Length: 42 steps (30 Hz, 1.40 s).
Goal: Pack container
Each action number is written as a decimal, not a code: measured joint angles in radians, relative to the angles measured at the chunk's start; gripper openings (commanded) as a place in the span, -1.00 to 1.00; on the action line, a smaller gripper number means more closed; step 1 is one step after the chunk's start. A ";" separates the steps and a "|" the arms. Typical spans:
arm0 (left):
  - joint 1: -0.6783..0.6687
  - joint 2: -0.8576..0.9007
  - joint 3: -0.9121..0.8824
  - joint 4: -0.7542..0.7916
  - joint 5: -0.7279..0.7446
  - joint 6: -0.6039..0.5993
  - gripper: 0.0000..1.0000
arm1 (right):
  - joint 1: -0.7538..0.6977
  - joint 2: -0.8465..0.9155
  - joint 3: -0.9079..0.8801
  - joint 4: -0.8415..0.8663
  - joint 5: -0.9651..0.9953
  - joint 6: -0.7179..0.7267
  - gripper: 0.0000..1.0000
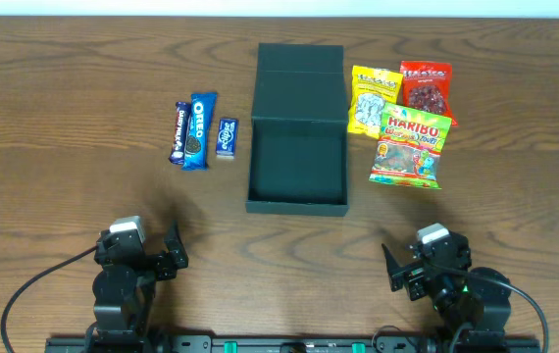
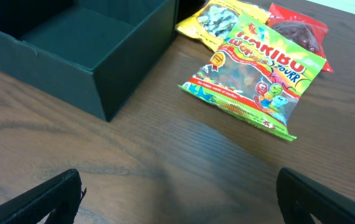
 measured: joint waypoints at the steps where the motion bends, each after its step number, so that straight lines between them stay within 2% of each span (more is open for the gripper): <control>1: 0.000 0.000 0.000 0.000 -0.003 0.000 0.91 | 0.000 0.000 0.000 0.000 0.000 0.000 0.98; 42: 0.000 0.000 0.000 0.000 -0.022 0.000 0.90 | 0.000 0.000 0.000 0.000 0.000 0.000 0.99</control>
